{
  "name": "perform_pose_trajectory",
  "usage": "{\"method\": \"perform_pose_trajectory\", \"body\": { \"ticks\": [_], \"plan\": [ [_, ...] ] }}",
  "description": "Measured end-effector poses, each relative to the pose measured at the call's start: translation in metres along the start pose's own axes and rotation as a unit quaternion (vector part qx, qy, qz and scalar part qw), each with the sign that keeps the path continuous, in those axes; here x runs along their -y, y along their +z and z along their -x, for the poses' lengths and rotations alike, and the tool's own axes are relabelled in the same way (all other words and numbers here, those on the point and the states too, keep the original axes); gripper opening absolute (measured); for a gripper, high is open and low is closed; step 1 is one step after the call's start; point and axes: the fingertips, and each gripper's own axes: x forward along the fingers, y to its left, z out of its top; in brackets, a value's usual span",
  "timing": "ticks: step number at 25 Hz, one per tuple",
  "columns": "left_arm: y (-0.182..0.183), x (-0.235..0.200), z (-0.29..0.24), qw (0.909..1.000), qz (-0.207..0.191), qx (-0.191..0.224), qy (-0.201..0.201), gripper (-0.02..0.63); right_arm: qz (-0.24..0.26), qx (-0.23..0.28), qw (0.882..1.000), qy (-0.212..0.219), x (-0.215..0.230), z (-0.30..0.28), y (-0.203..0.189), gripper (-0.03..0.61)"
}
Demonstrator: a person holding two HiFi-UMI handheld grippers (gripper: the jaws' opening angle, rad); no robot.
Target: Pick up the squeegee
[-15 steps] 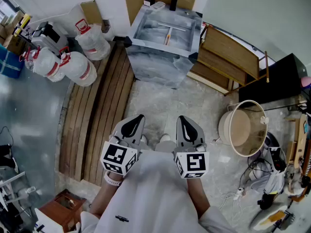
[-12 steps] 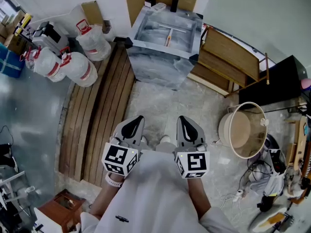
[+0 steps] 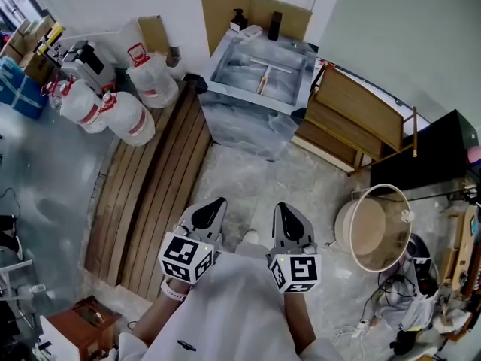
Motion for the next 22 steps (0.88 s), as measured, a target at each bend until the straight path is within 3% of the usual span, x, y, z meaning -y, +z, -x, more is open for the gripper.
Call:
{"method": "perform_pose_trajectory", "body": {
  "ticks": [6,9,15,22],
  "plan": [
    [0.003,0.031,-0.02,0.9996,-0.025,0.013,0.007,0.005,-0.009,0.0,0.999,0.033,0.025,0.008,-0.004,0.006],
    [0.002,0.037,-0.025,0.9994,-0.026,0.019,0.015,0.005,-0.005,0.006,1.0,0.03,0.043,0.009,-0.006,0.006],
    [0.007,0.023,-0.037,0.9993,-0.01,0.014,0.034,0.005,-0.006,-0.01,0.999,0.031,0.06,-0.006,-0.006,0.006],
    [0.027,-0.014,-0.085,0.9997,-0.005,0.009,0.02,0.005,-0.009,-0.017,0.999,0.027,0.071,-0.065,0.01,0.006]
  ]
}}
